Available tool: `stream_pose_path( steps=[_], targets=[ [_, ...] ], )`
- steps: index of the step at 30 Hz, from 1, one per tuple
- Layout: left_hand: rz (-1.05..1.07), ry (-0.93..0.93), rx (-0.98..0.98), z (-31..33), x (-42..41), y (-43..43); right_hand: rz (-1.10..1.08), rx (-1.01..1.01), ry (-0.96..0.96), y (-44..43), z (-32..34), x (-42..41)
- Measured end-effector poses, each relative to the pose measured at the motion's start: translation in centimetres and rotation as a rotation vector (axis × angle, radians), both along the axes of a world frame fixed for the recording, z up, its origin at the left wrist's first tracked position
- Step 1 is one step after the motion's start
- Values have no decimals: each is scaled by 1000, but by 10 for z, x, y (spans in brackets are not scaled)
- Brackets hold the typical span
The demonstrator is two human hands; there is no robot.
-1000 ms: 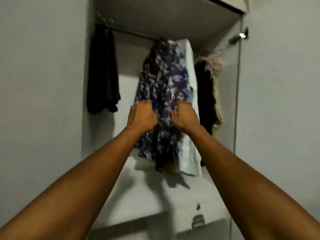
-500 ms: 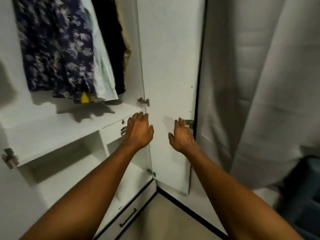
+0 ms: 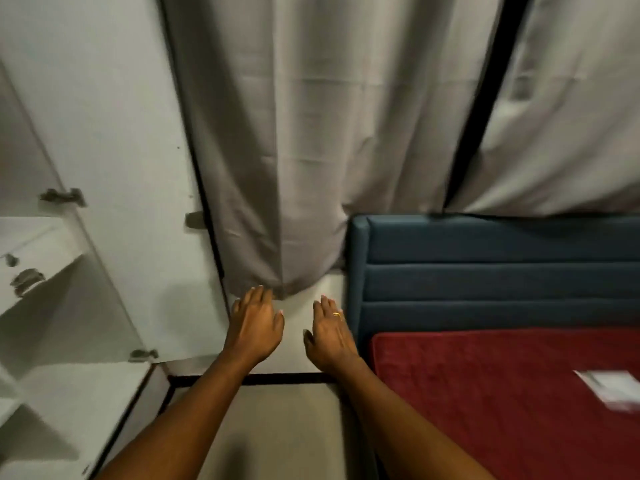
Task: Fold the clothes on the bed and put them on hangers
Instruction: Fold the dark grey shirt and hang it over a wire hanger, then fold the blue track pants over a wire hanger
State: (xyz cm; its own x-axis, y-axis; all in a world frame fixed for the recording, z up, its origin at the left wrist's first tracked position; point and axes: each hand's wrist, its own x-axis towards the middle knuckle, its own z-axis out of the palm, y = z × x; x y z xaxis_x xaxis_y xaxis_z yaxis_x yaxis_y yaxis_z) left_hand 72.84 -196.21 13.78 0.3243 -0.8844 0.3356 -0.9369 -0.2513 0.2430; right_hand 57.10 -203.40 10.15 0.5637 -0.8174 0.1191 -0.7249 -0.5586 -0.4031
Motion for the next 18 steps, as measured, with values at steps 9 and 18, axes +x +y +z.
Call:
stream_pose_path(
  steps=[9,18],
  targets=[
    [-560,14,225,-94,-220,109,-484,202,44,208,-105,-242],
    [-1107,-84,390,-149,-462,245,-1021,343,97,455,-137,-453]
  ],
)
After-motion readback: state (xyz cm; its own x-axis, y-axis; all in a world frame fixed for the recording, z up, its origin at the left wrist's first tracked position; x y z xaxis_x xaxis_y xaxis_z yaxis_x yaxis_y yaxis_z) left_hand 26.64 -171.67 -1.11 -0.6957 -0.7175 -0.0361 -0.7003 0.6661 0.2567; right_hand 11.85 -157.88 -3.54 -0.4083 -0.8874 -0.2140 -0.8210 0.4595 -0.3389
